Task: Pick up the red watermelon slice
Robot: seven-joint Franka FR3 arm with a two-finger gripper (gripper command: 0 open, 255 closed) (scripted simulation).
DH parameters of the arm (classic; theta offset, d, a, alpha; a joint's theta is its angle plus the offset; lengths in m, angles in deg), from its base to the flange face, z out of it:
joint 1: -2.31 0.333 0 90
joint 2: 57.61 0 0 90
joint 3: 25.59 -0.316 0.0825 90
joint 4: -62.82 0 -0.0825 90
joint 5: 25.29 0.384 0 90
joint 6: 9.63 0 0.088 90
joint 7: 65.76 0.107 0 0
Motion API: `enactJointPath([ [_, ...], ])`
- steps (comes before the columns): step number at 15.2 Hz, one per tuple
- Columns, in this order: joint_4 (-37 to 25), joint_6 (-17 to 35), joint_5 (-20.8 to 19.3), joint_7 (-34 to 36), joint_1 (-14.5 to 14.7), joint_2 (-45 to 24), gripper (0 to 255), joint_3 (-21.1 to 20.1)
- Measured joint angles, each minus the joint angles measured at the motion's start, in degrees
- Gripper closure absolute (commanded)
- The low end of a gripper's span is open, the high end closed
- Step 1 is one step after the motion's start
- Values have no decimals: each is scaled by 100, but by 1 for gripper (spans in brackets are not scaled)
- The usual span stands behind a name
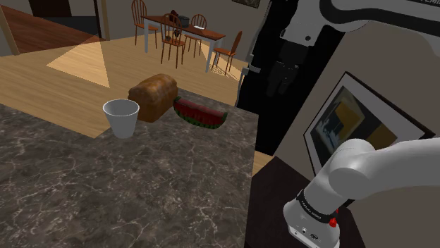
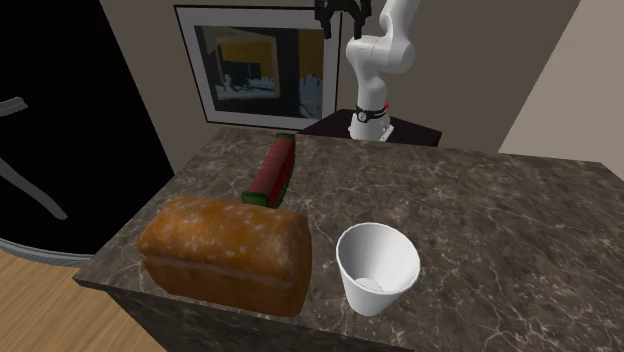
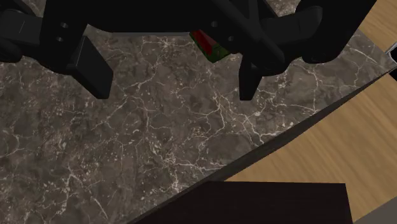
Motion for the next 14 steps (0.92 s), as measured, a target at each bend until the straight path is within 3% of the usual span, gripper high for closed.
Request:
enactJointPath([
  [4,34,377,-45,-151,39,-339,0,-19],
  [14,-299,2005,-329,-899,137,-2235,0,-13],
])
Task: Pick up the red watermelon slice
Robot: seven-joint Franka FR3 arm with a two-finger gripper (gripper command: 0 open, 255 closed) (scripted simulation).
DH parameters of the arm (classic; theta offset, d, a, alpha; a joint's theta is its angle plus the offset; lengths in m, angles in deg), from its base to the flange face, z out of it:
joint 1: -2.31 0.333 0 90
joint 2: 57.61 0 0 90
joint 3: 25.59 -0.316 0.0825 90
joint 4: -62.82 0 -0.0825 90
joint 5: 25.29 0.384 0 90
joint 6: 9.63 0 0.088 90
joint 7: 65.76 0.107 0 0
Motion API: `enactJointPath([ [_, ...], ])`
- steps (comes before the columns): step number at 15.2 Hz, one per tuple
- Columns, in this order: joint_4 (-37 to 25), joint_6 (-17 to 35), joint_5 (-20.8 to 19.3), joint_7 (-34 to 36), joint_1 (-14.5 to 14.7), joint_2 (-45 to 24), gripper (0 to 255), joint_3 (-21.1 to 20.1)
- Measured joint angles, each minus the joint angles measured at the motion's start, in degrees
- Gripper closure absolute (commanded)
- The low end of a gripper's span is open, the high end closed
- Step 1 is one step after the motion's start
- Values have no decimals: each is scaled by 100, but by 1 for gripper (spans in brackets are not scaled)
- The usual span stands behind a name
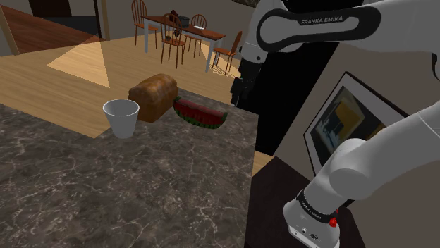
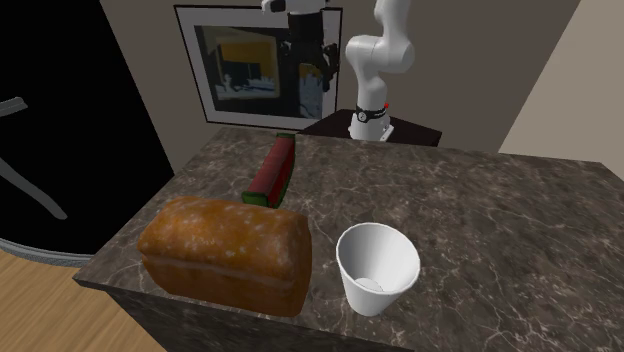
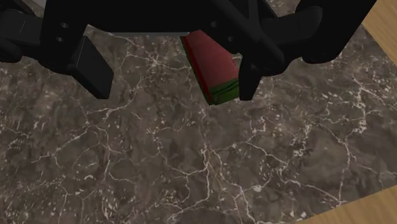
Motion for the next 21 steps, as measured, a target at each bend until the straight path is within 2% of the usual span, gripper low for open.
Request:
enactJointPath([
  [9,-1039,984,-284,-497,72,-1932,0,-61],
  [15,-1984,1312,-509,-709,148,-3144,0,-128],
  [21,-1964,1711,-564,-703,176,-3516,0,-136],
])
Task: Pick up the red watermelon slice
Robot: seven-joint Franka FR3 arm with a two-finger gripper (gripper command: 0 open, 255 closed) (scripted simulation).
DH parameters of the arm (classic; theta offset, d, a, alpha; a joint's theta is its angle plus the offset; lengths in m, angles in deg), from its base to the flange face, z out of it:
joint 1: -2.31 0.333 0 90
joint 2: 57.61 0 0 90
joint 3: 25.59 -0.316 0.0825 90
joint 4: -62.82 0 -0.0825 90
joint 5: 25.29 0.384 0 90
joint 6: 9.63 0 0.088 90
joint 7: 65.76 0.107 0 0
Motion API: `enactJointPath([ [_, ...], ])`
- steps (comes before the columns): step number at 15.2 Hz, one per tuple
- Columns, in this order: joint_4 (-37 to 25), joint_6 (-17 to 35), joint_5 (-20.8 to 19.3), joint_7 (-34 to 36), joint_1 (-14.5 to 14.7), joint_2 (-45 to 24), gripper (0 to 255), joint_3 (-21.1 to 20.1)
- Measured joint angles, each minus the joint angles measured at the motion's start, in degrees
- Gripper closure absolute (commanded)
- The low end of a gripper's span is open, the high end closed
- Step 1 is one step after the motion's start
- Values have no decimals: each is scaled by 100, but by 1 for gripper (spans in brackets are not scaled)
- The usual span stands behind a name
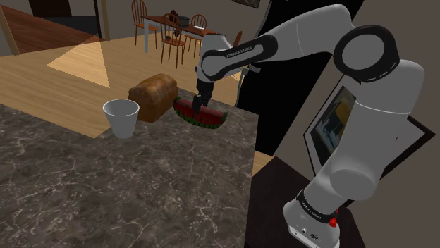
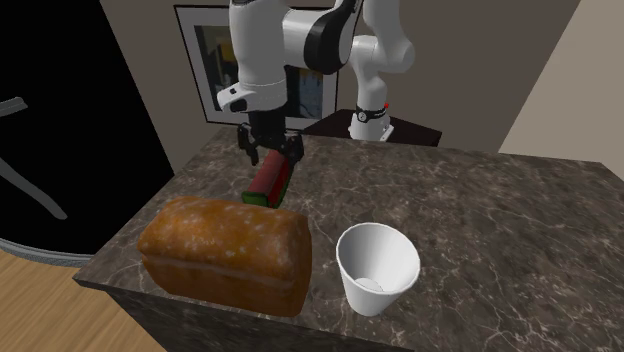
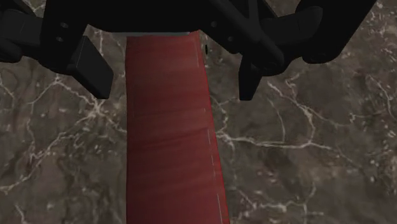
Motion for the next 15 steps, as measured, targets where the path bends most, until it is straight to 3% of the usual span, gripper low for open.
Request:
enactJointPath([
  [2,43,113,-6,1,-1,-69,0,3],
  [3,58,144,-7,0,-2,-85,255,4],
  [15,36,87,-5,4,2,-52,255,-1],
])
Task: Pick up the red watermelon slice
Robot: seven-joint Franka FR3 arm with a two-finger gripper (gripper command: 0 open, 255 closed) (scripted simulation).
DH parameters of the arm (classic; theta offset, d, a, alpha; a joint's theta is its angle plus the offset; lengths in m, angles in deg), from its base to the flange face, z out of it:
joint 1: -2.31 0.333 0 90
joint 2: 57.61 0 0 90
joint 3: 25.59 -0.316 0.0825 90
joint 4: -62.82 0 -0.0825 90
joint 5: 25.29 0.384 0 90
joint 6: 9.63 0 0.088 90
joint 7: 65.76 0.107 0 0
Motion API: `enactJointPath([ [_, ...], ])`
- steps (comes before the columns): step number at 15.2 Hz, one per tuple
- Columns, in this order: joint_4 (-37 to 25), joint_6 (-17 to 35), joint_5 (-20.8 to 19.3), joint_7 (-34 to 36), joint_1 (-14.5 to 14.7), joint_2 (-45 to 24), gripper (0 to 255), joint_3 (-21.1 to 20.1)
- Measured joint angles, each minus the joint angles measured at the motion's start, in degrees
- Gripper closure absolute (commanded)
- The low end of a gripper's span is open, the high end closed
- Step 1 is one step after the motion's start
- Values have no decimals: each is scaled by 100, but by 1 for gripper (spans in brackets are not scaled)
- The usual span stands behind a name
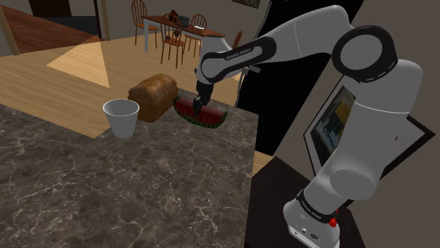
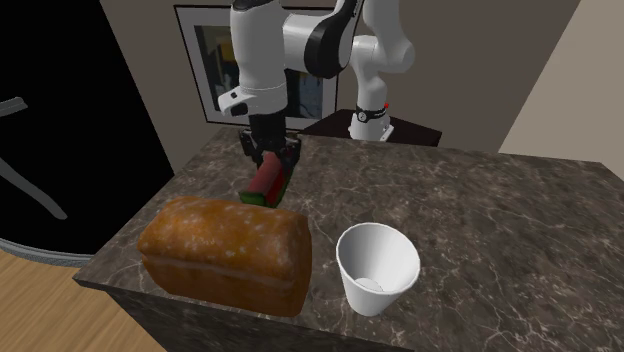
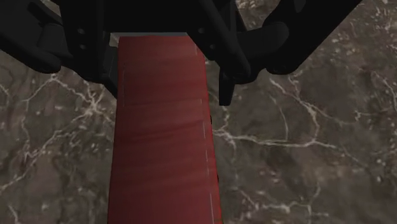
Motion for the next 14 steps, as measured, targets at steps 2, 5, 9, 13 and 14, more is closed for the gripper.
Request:
enactJointPath([
  [2,-44,-114,7,-12,-6,66,255,1],
  [5,-139,-324,18,-33,-15,183,255,2],
  [9,-293,-586,27,-30,-9,290,255,-5],
  [13,-476,-882,39,-39,-9,404,255,-8],
  [14,-487,-918,41,-48,-13,430,255,-6],
])
